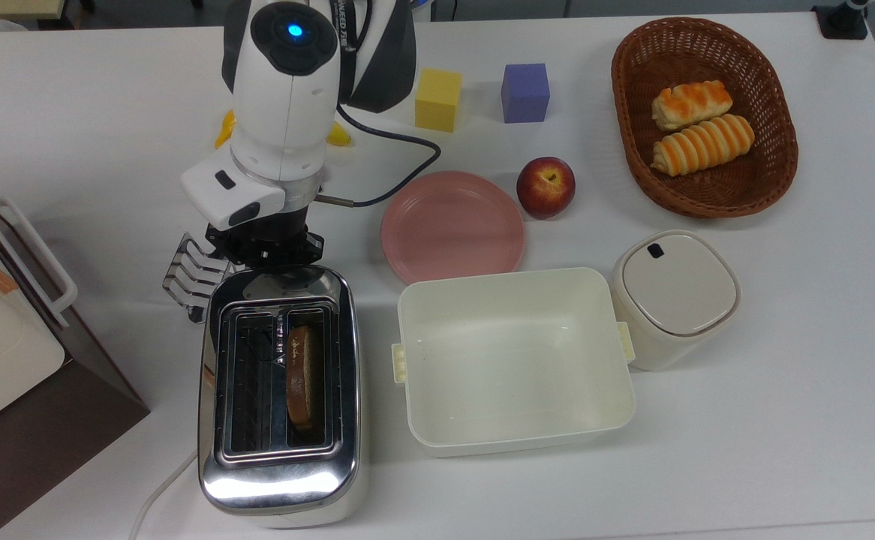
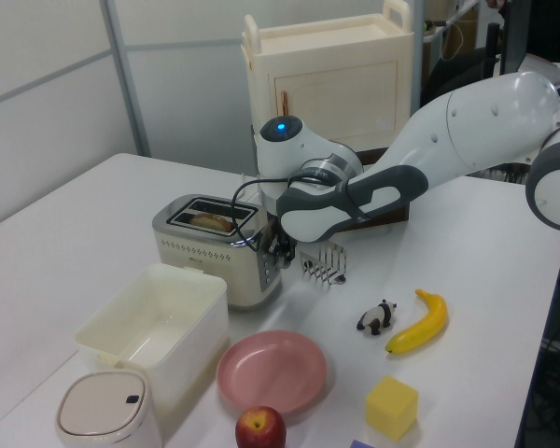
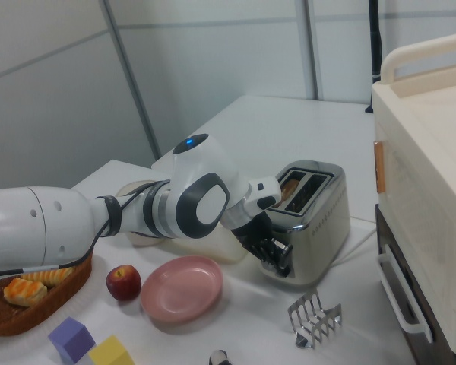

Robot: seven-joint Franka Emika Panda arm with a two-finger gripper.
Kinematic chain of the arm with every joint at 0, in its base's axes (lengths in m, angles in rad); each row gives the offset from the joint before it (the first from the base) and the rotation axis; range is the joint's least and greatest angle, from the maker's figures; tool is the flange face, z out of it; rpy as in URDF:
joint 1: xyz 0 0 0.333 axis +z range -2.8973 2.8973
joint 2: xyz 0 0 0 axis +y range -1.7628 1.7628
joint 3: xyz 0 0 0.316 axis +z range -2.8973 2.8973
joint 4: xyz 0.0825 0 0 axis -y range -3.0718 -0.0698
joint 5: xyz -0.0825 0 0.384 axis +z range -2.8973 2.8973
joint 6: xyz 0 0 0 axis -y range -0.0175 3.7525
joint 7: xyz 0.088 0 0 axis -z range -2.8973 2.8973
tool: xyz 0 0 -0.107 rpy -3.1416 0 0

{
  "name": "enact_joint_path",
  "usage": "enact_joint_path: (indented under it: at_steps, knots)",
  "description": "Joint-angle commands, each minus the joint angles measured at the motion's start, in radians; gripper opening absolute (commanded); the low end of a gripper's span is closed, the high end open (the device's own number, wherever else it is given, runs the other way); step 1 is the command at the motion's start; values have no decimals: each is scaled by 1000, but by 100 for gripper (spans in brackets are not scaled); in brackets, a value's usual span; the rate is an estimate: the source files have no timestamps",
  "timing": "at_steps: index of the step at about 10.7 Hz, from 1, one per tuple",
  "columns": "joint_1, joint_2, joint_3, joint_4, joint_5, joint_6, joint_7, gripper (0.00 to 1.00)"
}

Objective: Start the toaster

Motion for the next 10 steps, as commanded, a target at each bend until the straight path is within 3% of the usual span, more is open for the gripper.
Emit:
enact_joint_path:
  at_steps: [1,5,8,10]
  knots:
    - [-9,21,13,-11,-20,28,2,0]
    - [-11,12,11,-8,-15,27,3,0]
    - [-9,-88,13,1,5,4,10,0]
    - [-2,-158,13,22,55,-103,8,0]
